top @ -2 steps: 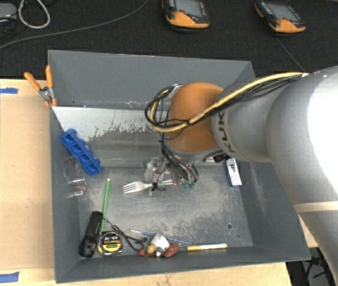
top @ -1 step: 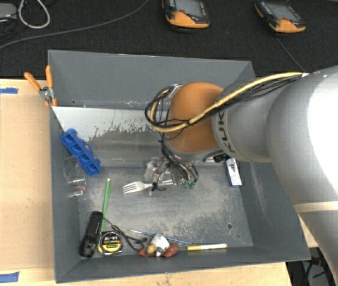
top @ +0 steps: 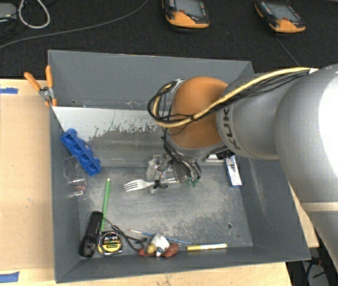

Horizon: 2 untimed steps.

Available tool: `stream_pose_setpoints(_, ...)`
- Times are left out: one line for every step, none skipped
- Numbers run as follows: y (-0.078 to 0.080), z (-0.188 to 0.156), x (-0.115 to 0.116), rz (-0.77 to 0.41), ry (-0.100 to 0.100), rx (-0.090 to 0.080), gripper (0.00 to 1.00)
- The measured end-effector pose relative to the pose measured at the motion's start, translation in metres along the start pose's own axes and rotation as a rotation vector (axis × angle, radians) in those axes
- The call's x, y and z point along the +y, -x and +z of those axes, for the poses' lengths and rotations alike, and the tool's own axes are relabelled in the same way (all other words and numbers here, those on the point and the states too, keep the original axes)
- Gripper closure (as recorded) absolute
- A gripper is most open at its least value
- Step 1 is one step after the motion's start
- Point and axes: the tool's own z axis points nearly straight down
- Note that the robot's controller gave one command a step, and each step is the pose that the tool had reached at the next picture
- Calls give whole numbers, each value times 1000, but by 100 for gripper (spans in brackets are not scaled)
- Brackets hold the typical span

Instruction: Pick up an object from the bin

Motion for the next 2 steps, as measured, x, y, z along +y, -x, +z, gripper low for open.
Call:
stream_pose_setpoints(0,-28,0,-1,0,-1,100)
stream_pose_setpoints(1,-48,0,-2,0,-3,100)
